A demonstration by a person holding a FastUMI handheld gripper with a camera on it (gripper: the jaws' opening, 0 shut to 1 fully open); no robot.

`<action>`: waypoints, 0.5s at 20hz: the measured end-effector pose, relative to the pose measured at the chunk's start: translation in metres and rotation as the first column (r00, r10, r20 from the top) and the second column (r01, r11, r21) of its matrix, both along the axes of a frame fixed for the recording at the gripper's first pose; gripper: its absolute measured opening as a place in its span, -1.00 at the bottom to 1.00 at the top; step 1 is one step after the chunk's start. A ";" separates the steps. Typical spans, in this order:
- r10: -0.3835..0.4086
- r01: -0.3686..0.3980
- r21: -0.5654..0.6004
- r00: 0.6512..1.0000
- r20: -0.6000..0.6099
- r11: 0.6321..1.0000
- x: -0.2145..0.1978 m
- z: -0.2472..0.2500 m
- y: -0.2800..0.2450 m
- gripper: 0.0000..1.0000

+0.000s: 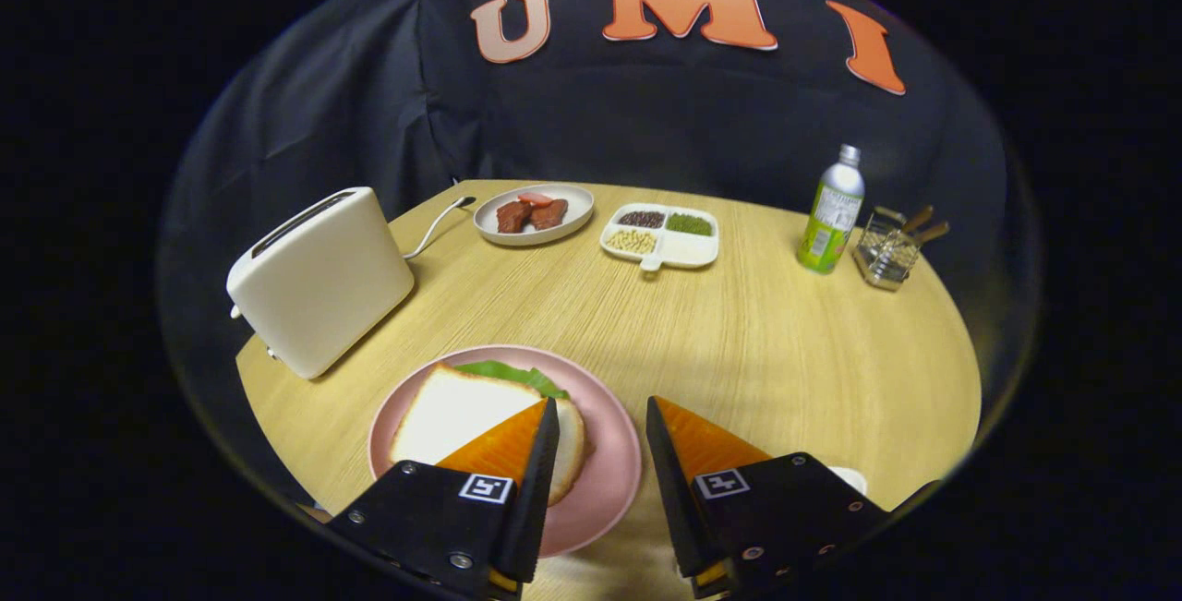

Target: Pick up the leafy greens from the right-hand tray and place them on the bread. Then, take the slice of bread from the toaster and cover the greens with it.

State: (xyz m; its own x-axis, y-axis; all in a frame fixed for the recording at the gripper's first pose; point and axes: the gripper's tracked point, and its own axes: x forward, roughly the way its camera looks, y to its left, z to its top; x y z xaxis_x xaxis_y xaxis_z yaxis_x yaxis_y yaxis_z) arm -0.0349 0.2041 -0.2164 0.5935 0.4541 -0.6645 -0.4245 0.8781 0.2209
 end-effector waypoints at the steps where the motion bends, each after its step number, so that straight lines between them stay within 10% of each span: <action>1: -0.016 0.016 0.009 0.999 0.044 1.000 0.007 0.012 -0.003 0.16; 10: -0.204 0.191 0.072 0.890 0.409 0.979 0.042 0.133 -0.042 0.50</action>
